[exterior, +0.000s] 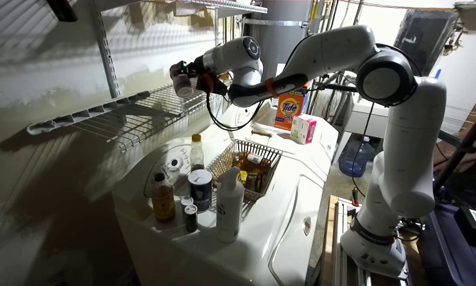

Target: Place the container on the left side of the bottom shelf upright.

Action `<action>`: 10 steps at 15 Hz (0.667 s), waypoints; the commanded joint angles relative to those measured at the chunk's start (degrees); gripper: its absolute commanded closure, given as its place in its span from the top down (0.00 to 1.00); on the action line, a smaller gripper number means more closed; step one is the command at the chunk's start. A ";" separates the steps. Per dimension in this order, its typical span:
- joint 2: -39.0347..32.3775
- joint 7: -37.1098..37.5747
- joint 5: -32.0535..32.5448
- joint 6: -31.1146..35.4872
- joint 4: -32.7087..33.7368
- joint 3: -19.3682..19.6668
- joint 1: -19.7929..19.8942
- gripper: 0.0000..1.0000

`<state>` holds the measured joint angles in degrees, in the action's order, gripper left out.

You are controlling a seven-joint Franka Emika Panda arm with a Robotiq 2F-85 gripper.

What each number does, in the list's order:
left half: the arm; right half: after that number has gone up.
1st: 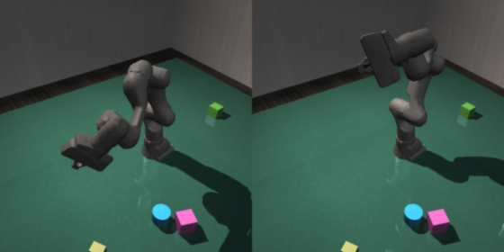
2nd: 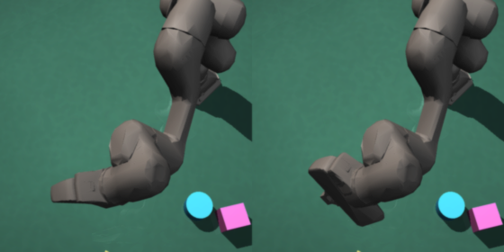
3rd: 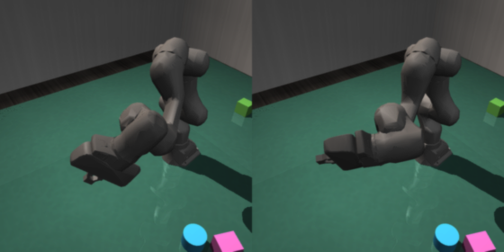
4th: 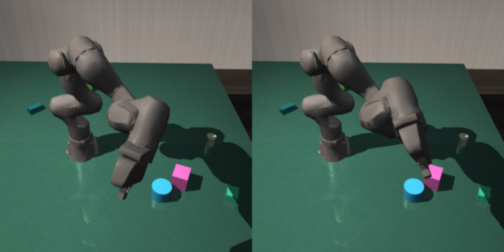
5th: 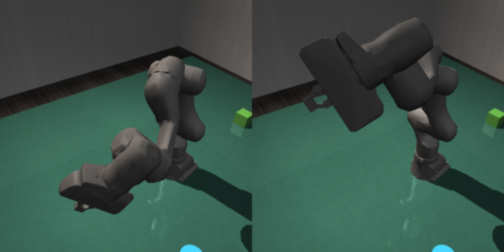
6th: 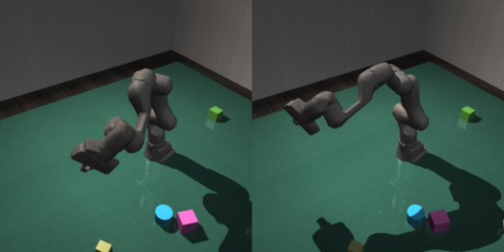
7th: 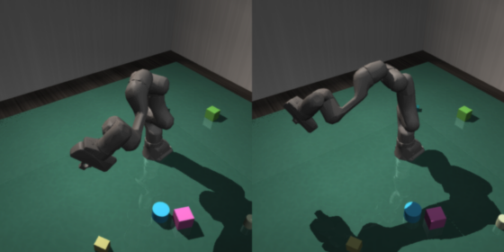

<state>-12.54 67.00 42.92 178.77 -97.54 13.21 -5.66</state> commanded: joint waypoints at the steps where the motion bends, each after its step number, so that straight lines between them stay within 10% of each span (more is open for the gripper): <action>1: 1.30 5.66 8.33 9.36 -2.80 6.44 -2.55 0.39; 10: -3.24 -3.63 -5.67 30.27 -6.42 23.22 -12.76 0.39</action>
<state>-14.37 68.28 44.52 202.77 -101.08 32.05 -14.31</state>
